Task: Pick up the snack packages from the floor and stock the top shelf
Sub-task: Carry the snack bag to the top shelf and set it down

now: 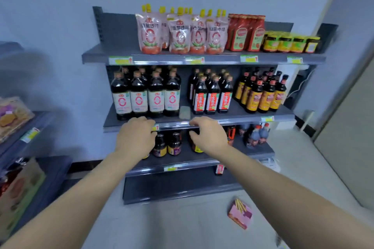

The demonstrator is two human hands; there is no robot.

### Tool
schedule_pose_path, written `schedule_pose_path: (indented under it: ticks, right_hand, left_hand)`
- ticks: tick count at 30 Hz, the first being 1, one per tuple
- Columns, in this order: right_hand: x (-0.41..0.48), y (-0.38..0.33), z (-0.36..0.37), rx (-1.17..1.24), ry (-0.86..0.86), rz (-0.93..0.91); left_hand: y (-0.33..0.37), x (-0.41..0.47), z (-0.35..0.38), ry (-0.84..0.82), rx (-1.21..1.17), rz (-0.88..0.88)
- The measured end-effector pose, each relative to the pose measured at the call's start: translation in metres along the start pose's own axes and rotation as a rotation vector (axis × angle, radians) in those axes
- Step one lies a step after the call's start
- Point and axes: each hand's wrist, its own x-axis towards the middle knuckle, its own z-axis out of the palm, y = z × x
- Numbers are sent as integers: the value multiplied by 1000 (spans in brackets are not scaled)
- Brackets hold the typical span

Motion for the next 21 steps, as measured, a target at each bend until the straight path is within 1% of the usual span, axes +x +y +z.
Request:
schedule_pose_path:
  ticks: [7,10,16,21]
  right_hand:
    - [-42,142,-39,-69,37,194]
    - [-61,194,-50,-104,21,266]
    - [-86,285,-57,-71,2,439]
    - [-94,352,-61,-121,-21,575]
  left_hand:
    - [131,29,68,-85,-61,123]
    - [179,38,98,-133,-73,180]
    - [257,57,157,-229,-18,351]
    - [315,86,207,-295,-5,452]
